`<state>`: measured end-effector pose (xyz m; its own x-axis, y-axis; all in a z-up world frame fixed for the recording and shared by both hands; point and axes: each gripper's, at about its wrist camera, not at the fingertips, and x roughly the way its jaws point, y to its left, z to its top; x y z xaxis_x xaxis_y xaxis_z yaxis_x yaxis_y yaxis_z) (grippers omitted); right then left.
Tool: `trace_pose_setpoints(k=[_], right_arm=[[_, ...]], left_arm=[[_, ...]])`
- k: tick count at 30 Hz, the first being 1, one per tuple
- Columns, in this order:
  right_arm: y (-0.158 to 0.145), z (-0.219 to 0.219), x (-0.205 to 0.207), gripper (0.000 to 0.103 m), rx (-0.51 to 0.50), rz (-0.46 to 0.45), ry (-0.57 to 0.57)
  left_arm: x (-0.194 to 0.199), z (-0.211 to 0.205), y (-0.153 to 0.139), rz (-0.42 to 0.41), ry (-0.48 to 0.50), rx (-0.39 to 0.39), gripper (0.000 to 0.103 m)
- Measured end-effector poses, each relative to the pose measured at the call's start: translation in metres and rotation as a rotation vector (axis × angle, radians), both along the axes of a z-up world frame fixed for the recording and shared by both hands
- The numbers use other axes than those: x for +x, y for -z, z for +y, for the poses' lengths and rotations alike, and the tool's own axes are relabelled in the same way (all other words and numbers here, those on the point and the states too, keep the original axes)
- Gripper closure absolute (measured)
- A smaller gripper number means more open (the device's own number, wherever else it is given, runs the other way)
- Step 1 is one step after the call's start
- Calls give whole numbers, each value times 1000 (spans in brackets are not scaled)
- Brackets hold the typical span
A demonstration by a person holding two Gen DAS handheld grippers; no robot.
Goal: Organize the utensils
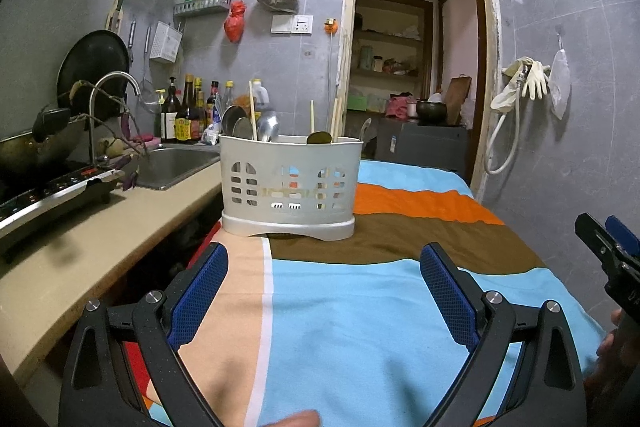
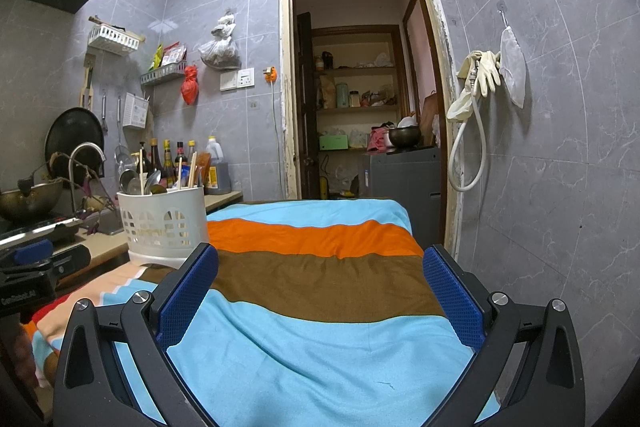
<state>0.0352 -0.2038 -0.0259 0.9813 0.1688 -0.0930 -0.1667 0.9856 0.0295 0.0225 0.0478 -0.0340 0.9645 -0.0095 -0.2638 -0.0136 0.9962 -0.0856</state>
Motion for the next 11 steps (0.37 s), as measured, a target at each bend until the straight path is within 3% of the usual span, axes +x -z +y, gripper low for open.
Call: trace_pose_setpoints(k=[11], right_arm=[[0,0,0,0,0,0,0]], left_arm=[[-1,0,-3,-8,-16,5,9]])
